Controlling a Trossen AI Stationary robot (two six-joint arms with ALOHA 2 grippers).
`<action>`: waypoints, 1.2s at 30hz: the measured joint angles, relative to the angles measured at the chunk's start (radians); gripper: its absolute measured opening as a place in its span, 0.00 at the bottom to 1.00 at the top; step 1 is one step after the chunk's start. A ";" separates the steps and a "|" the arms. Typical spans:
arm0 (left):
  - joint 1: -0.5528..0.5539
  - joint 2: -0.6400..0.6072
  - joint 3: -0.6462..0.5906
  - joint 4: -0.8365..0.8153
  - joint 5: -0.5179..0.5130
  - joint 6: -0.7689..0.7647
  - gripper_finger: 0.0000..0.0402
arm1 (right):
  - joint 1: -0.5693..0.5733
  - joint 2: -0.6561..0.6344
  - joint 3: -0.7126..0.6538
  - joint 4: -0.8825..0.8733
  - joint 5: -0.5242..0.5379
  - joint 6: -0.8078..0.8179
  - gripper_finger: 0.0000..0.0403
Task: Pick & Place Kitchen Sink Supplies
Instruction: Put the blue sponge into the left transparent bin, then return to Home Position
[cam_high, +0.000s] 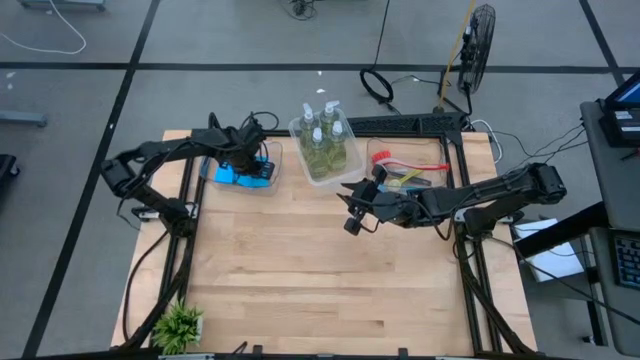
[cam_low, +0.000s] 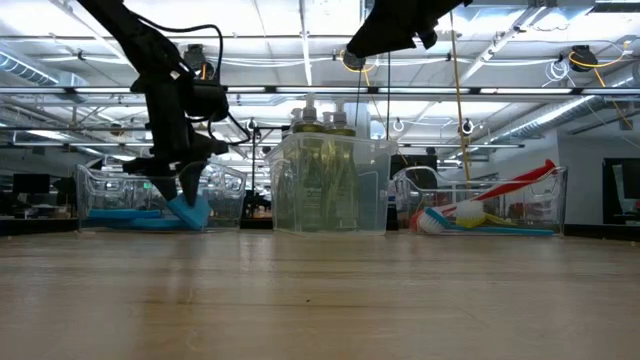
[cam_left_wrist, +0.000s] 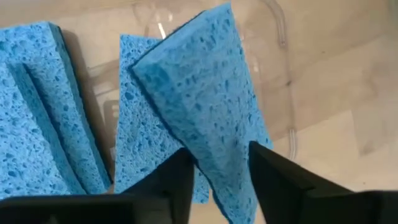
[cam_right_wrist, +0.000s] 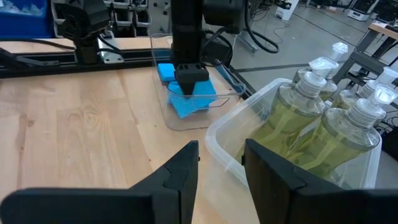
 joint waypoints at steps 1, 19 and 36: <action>0.001 -0.001 0.000 0.000 0.000 0.007 0.39 | 0.000 0.000 0.000 0.000 0.000 0.000 0.29; -0.011 -0.220 0.270 -0.291 0.102 0.065 0.64 | 0.002 -0.018 0.000 -0.004 0.000 -0.015 0.29; -0.535 -0.570 0.282 0.060 -0.091 0.104 0.66 | 0.006 -0.338 0.000 -0.426 0.001 -0.011 0.28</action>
